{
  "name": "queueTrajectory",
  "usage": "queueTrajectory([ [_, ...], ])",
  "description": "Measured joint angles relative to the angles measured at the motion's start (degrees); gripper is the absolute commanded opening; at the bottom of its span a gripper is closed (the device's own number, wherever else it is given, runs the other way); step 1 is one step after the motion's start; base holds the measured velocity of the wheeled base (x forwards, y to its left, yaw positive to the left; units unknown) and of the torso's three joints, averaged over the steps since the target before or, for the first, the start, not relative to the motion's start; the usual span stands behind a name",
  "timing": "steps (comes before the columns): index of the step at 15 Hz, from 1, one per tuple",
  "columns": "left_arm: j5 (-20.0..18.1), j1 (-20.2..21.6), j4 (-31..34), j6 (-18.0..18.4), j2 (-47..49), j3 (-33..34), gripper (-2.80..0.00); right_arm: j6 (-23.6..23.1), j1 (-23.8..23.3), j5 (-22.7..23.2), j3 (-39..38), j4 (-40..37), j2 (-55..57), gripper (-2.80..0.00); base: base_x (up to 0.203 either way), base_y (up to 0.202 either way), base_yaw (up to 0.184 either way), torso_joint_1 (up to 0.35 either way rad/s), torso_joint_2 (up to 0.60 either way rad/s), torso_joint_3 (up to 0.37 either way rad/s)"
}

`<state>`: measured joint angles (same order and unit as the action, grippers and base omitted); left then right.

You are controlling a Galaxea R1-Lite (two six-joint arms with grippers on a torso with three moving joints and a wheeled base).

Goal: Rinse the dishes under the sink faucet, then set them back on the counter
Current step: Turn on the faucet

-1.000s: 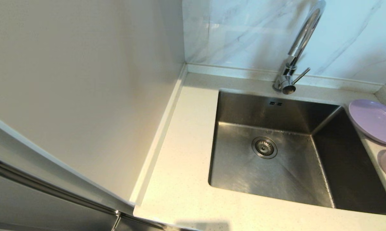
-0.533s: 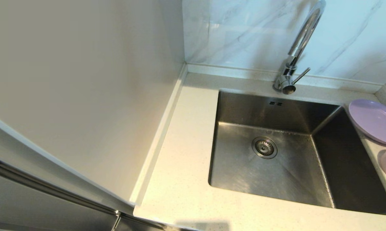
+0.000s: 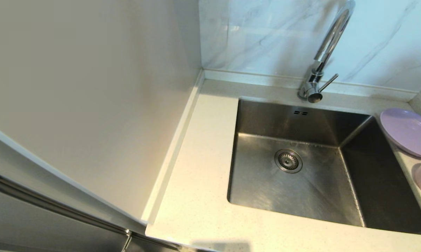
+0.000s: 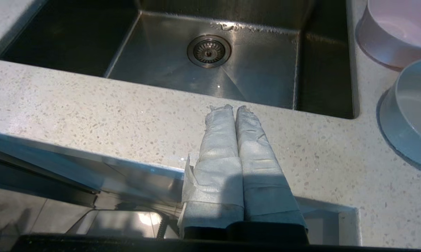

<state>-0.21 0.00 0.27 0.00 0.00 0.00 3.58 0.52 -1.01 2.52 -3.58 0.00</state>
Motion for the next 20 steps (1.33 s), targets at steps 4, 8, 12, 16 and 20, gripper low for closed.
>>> queueTrajectory([
  [4,0.0,0.0,0.0,0.0,0.0,0.0,-2.80,0.0,0.0,0.1,2.5,0.1,0.0,-2.80,0.000,0.000,0.000,0.000,0.00,0.000],
  [8,0.0,0.0,0.0,0.0,0.0,0.0,-2.80,0.0,0.0,0.2,4.8,0.0,0.1,-2.80,0.000,0.000,0.000,0.000,0.00,0.000],
  [12,0.0,0.0,0.0,0.0,0.0,0.0,-2.80,0.2,0.1,1.0,8.5,-0.1,3.3,-2.80,0.000,0.000,0.000,0.000,0.00,0.000],
  [16,0.0,0.0,0.0,0.0,0.0,0.0,-2.80,3.4,0.3,3.2,12.6,0.3,10.5,-2.80,0.000,0.000,0.000,0.000,0.00,0.000],
  [20,0.0,0.0,0.0,0.0,0.0,0.0,-2.80,6.3,0.3,5.0,16.5,2.9,20.6,-2.80,0.000,0.000,0.000,0.000,0.00,0.000],
])
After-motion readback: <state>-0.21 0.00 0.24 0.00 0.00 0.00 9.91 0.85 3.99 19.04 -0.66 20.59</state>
